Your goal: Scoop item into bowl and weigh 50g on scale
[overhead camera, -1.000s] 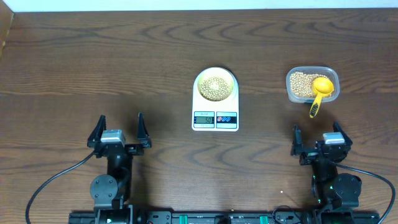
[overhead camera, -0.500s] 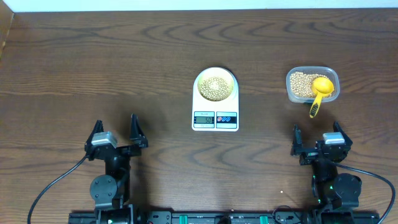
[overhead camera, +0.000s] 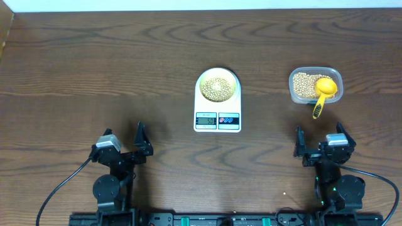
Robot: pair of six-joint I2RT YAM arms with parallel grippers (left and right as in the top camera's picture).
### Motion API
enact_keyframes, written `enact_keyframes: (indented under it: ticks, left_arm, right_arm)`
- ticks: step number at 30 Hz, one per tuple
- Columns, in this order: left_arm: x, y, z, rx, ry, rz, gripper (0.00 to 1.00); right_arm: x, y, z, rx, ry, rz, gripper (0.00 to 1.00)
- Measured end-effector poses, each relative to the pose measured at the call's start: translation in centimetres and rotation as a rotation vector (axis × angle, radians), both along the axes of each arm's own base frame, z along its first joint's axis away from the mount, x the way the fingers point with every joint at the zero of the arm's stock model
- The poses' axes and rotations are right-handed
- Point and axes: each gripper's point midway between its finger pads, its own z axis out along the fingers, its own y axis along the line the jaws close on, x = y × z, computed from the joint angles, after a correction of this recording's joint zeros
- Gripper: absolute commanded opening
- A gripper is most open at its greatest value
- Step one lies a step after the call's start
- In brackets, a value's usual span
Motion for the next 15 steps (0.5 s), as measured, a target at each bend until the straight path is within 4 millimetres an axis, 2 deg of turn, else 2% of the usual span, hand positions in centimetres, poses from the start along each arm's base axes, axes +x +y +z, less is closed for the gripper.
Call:
enact_keyframes:
  ticks: [15]
  left_arm:
    - [-0.05, -0.25, -0.12, 0.116, 0.013, -0.025, 0.98]
  right_arm:
    - [0.0, 0.0, 0.0, 0.0, 0.0, 0.0, 0.99]
